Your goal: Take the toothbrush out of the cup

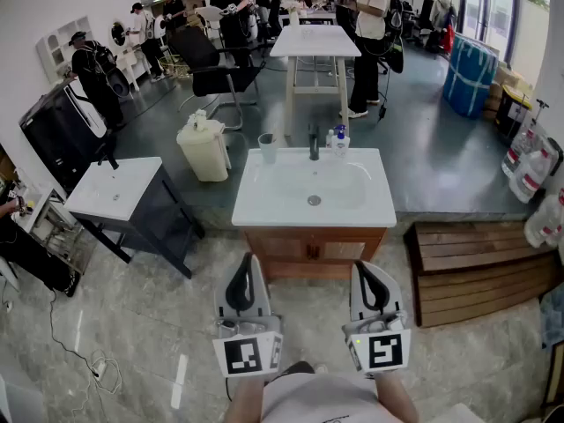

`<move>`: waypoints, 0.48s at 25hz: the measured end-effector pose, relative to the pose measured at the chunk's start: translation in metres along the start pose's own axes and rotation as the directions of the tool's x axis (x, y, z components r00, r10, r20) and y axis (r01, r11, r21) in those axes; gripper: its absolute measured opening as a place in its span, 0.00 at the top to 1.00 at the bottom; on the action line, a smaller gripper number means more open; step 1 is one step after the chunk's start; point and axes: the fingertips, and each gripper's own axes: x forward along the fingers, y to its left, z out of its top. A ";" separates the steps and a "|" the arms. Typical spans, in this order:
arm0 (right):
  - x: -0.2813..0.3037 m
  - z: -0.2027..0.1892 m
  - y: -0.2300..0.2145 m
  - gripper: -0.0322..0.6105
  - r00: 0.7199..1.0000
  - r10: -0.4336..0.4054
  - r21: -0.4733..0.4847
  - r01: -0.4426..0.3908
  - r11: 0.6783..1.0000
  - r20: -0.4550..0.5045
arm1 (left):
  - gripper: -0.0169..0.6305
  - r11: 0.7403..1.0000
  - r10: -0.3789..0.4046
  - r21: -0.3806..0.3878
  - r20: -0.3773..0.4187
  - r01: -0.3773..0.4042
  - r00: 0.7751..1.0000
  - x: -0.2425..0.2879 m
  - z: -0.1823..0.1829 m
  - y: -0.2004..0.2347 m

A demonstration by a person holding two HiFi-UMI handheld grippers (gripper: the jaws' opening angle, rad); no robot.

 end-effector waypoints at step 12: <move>-0.006 -0.005 0.000 0.93 1.000 0.022 0.037 -0.022 0.999 0.000 | 0.95 1.000 0.000 0.010 -0.011 0.000 1.000 -0.002 -0.007 -0.003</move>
